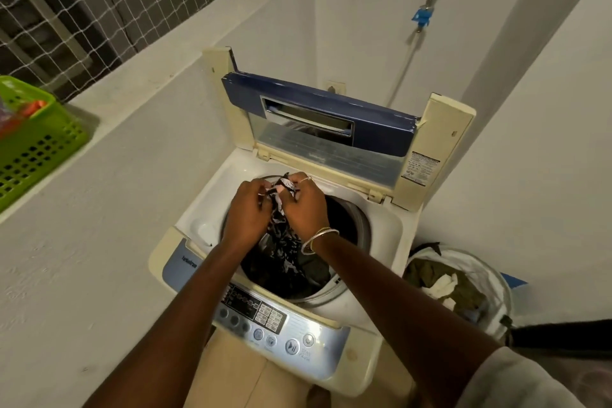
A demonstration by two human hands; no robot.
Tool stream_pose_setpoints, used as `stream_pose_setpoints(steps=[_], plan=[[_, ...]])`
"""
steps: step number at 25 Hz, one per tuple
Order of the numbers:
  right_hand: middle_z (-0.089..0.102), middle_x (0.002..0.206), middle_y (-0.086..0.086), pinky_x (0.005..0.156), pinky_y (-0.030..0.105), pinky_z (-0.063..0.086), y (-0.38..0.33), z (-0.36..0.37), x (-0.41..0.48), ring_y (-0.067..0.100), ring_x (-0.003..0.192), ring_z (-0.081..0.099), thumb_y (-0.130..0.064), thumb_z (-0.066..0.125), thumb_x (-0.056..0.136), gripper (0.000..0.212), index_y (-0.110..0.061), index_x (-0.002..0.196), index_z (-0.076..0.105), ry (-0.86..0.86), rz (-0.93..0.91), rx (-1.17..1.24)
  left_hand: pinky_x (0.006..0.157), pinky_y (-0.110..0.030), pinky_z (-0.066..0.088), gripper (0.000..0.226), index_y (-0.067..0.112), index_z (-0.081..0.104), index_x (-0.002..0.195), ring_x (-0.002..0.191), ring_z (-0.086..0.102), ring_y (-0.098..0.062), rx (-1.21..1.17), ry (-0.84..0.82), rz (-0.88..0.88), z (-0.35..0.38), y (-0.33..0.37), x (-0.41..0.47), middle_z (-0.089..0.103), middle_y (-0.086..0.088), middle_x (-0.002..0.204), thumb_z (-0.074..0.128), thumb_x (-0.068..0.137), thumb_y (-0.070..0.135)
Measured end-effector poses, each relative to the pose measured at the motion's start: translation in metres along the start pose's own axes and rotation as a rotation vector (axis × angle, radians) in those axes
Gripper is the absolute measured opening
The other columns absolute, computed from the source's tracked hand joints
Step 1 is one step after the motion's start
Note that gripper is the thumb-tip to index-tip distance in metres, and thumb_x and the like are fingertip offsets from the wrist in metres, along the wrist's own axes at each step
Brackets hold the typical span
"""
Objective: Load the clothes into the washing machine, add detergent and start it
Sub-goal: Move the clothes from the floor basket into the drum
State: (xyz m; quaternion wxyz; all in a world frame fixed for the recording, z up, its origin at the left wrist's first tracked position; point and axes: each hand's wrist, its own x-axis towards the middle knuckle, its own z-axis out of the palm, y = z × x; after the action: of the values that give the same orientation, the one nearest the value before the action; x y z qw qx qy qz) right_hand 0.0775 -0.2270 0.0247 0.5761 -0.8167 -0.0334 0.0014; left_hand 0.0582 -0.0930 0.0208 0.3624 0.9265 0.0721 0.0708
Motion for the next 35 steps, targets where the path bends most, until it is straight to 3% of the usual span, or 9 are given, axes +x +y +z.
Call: stream_pose_setpoints(steps=[4,8,10,14,18,25,31,33,35], plan=[[0.040,0.153,0.010,0.101,0.021,0.036,0.048,-0.018,-0.017,0.025,0.137,0.044,-0.027,0.063,0.095,0.075,-0.011,0.156,0.023,-0.249,0.419,-0.086,0.101,-0.040,0.050,0.055,0.013,0.052,0.137,0.119,0.060,-0.029,0.065,-0.269,-0.089,0.031,-0.016,-0.006,0.061,-0.013,0.130,0.065,0.084,0.022],[0.062,0.130,0.008,0.100,0.023,0.042,0.080,-0.055,-0.036,0.022,0.117,0.060,-0.023,0.062,0.095,0.049,-0.013,0.140,0.047,-0.093,0.361,-0.088,0.092,-0.026,0.049,0.034,0.014,0.059,0.128,0.109,0.062,-0.014,-0.094,-0.145,-0.047,0.074,0.025,-0.030,0.064,0.000,0.119,0.062,0.094,0.017],[0.068,0.115,0.004,0.100,0.030,0.048,0.092,-0.077,-0.043,0.019,0.106,0.065,-0.019,0.061,0.094,0.031,-0.014,0.124,0.060,0.043,0.295,-0.064,0.087,-0.031,0.055,0.019,0.019,0.061,0.117,0.100,0.064,-0.011,-0.187,-0.060,0.053,0.099,0.058,-0.046,0.066,0.006,0.109,0.058,0.099,0.021],[0.068,0.095,-0.006,0.076,0.007,0.041,0.105,-0.140,-0.066,0.004,0.083,0.062,-0.014,0.058,0.092,0.014,-0.019,0.104,0.064,0.277,0.237,-0.047,0.079,-0.030,0.053,0.012,0.020,0.060,0.102,0.088,0.063,-0.008,-0.293,-0.023,0.173,0.155,0.123,-0.070,0.064,0.007,0.093,0.050,0.104,0.027],[0.062,0.083,-0.012,0.069,0.004,0.039,0.148,-0.217,-0.087,-0.003,0.076,0.058,-0.025,0.058,0.096,0.002,-0.024,0.094,0.058,0.443,0.297,-0.059,0.078,-0.021,0.048,0.013,0.021,0.057,0.105,0.088,0.060,-0.005,-0.290,-0.146,0.208,0.227,0.182,-0.094,0.062,0.009,0.094,0.046,0.106,0.028],[0.065,0.084,-0.005,0.073,0.030,0.050,0.302,-0.306,-0.108,0.010,0.077,0.060,-0.028,0.060,0.094,0.005,-0.024,0.093,0.058,0.358,0.484,-0.161,0.081,-0.009,0.039,0.019,0.016,0.062,0.115,0.096,0.058,-0.008,-0.087,-0.494,0.183,0.398,0.186,-0.117,0.061,0.005,0.108,0.048,0.103,0.017],[0.063,0.115,0.009,0.101,0.043,0.046,0.496,-0.296,-0.126,0.029,0.112,0.059,-0.035,0.062,0.078,0.043,-0.015,0.116,0.057,0.128,0.776,-0.204,0.097,-0.029,0.044,0.044,0.013,0.054,0.135,0.117,0.057,-0.025,0.249,-0.933,0.258,0.540,0.101,-0.133,0.056,-0.010,0.130,0.058,0.091,0.019],[0.054,0.131,0.013,0.108,0.043,0.041,0.552,-0.285,-0.132,0.031,0.125,0.051,-0.033,0.071,0.074,0.066,-0.013,0.133,0.048,0.037,0.896,-0.205,0.103,-0.034,0.043,0.058,0.009,0.051,0.139,0.121,0.057,-0.031,0.281,-1.015,0.236,0.585,0.059,-0.144,0.058,-0.015,0.133,0.070,0.085,0.015],[0.038,0.148,0.014,0.114,0.043,0.036,0.597,-0.274,-0.137,0.031,0.137,0.040,-0.031,0.080,0.072,0.093,-0.014,0.150,0.032,-0.033,0.985,-0.200,0.105,-0.045,0.048,0.078,0.023,0.037,0.148,0.124,0.057,-0.036,0.323,-1.085,0.163,0.625,0.010,-0.157,0.056,-0.018,0.137,0.071,0.079,0.032]])
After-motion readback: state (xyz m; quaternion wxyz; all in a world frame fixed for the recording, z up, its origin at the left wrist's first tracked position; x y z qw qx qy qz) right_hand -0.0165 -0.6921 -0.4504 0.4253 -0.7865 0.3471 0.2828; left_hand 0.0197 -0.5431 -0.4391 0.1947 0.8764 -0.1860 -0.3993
